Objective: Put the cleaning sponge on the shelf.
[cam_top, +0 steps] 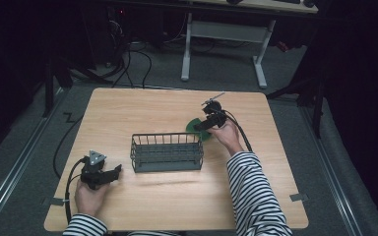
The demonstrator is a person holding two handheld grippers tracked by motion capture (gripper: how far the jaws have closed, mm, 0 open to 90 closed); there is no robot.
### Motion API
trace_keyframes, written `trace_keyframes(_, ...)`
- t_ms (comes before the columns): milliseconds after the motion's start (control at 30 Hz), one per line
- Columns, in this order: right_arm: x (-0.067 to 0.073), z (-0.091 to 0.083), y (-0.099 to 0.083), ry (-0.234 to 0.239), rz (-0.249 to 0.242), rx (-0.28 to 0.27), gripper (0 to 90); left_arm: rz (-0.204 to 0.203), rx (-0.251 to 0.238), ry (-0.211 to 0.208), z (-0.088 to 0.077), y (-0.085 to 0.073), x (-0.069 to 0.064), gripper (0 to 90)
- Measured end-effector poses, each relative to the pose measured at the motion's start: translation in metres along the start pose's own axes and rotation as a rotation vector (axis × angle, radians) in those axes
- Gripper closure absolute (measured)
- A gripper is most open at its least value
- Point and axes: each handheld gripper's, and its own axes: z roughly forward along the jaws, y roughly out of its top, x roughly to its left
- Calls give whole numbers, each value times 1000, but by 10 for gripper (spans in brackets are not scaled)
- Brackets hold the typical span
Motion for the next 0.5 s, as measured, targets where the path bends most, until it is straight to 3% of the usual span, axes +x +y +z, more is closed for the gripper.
trace_keyframes(133, 3, 6, 3, 3, -13, 15, 178, 0, 0, 0, 0, 0, 0, 283)
trace_keyframes(200, 4, 12, 3, -7, -20, 49, 179, 0, 1, 1, 0, 0, 0, 280)
trace_keyframes(333, 0, 17, 0, -8, -1, 78, 179, -1, 0, 2, 0, 0, 0, 280)
trace_keyframes(433, -1, 20, 1, -13, -9, 86, 214, 0, 1, 1, 0, 0, 0, 280)
trace_keyframes(467, 2, 23, 1, -39, -33, 103, 238, -1, 0, 2, 0, 0, 0, 280)
trace_keyframes(500, 3, 25, 0, -28, -23, 114, 240, 0, 1, 1, 0, 0, 0, 280)
